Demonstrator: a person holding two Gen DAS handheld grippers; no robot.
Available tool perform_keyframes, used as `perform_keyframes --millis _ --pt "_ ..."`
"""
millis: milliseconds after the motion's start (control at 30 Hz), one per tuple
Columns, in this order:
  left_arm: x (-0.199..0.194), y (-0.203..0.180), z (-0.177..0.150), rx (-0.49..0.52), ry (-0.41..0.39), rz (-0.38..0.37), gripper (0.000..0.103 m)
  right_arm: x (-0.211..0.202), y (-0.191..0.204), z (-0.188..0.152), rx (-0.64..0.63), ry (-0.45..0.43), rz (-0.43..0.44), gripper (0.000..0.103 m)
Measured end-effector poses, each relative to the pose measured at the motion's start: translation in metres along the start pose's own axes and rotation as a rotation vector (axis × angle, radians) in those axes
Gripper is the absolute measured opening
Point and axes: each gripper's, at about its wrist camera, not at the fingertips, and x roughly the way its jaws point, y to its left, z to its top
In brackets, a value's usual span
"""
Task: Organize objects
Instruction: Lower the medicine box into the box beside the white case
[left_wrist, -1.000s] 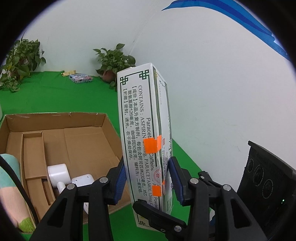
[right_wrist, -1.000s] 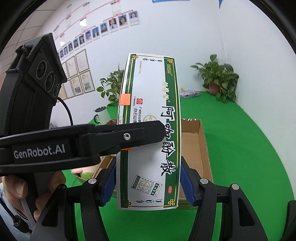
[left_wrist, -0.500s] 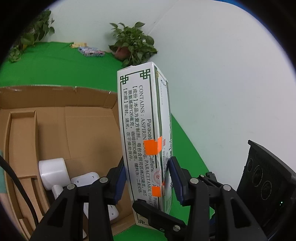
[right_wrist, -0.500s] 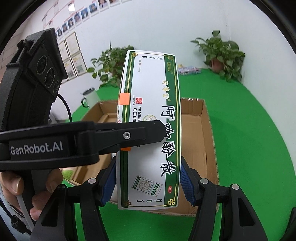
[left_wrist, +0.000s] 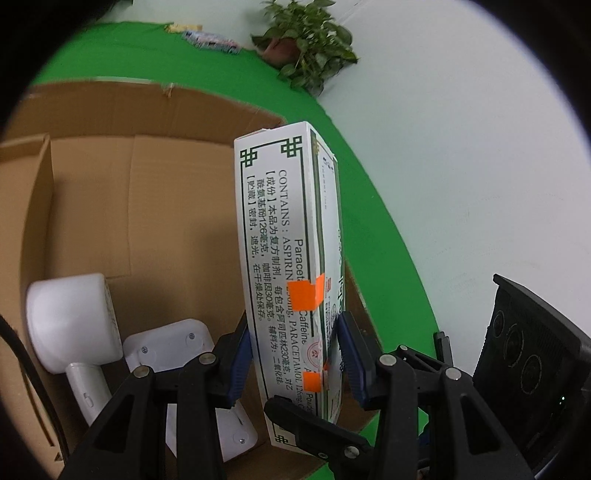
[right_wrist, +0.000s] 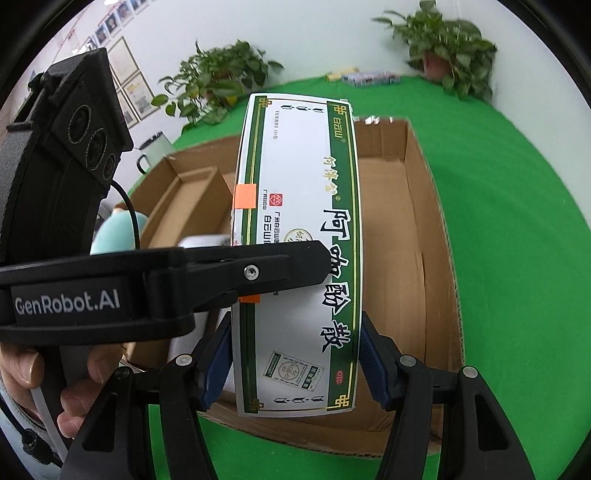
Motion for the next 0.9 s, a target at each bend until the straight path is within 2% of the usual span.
perform_keyframes --millis 233,500,533,667,767,900 --pt "0.026 0.023 0.002 -0.068 0.071 0.018 0.043 0.040 -0.017 0.005 0.049 0.110 0.026 0.059" --pt "0.030 0.034 0.006 -0.092 0.089 -0.017 0.045 0.058 -0.020 0.014 0.067 0.139 0.006 0.059" --pt "0.029 0.033 0.006 -0.091 0.089 -0.013 0.048 0.055 -0.014 0.008 0.062 0.138 -0.006 0.059" --pt "0.017 0.031 0.007 -0.087 0.066 0.033 0.048 0.062 -0.012 0.011 0.058 0.152 -0.080 0.058" --pt "0.004 0.034 0.007 -0.090 0.047 0.055 0.048 0.068 -0.007 0.013 0.071 0.175 -0.093 0.058" --pt "-0.019 0.038 0.001 -0.076 0.008 0.094 0.048 0.057 -0.011 -0.003 0.075 0.199 -0.116 0.059"
